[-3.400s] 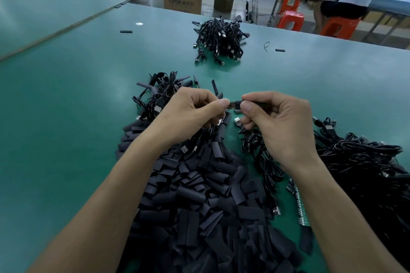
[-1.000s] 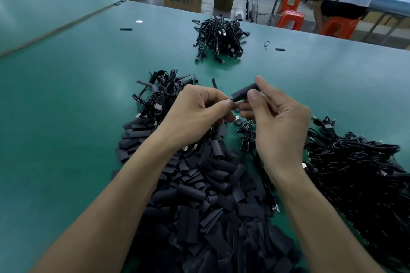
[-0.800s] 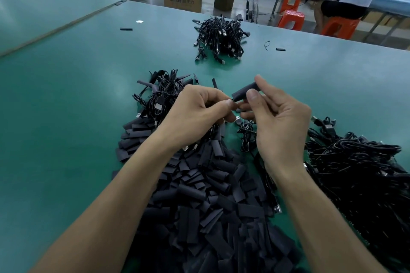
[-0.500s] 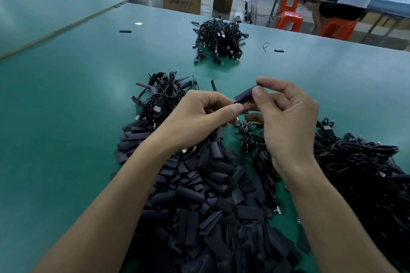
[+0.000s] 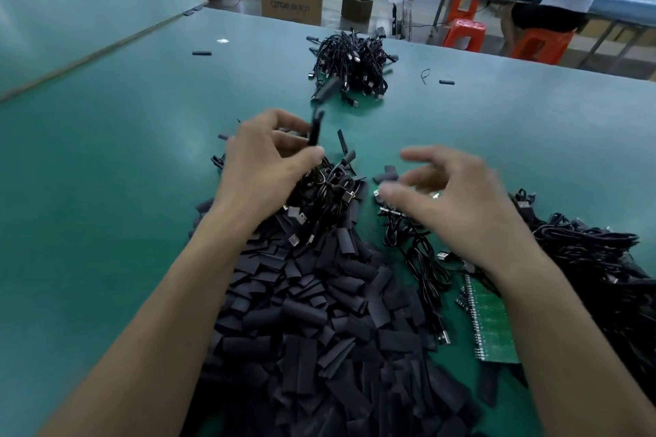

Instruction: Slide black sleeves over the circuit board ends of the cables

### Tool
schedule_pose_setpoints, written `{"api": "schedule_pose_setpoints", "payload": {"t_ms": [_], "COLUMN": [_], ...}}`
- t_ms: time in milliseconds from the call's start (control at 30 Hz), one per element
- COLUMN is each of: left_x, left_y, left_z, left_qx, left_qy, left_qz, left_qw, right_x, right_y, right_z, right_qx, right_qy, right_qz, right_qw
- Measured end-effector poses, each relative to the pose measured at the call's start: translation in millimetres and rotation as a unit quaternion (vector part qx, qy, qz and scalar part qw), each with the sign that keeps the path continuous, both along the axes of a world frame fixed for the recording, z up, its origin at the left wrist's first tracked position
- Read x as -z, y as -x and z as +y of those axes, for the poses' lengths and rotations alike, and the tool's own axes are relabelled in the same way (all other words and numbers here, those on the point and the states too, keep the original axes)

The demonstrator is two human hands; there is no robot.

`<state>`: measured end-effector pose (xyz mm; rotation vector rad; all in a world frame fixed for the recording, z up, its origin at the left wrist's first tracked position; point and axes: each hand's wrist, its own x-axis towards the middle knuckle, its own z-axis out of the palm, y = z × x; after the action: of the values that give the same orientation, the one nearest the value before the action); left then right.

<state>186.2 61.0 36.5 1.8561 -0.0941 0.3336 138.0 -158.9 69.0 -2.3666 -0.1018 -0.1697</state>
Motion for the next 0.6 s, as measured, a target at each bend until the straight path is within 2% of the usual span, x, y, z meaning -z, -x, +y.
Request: {"api": "schedule_pose_setpoints", "payload": {"t_ms": [67,133,333,600], "left_x": [0.2,-0.3,11.1,14.5], "left_y": [-3.7,-8.8,-30.2,-33.8], "left_z": [4.3,6.4,3.1,-11.0], "left_qx": [-0.089,-0.131,-0.158,-0.159], "left_qy": [-0.034,-0.092,-0.252,-0.393], "left_qz": [-0.03,-0.048,-0.026,-0.011], "left_qw": [0.995,0.986,0.954,0.906], "right_x": [-3.2,-1.9,4.1,20.5], "right_y": [2.8,3.1,-1.2,-10.3], "right_z": [-5.7,-8.3,-9.5,-9.3], "right_qx": [-0.045,-0.048,0.006,-0.068], "right_qy": [0.101,0.146,0.103,0.052], "right_qz": [0.08,0.098,0.028,0.065], "right_qw": [0.991,0.983,0.994,0.994]}}
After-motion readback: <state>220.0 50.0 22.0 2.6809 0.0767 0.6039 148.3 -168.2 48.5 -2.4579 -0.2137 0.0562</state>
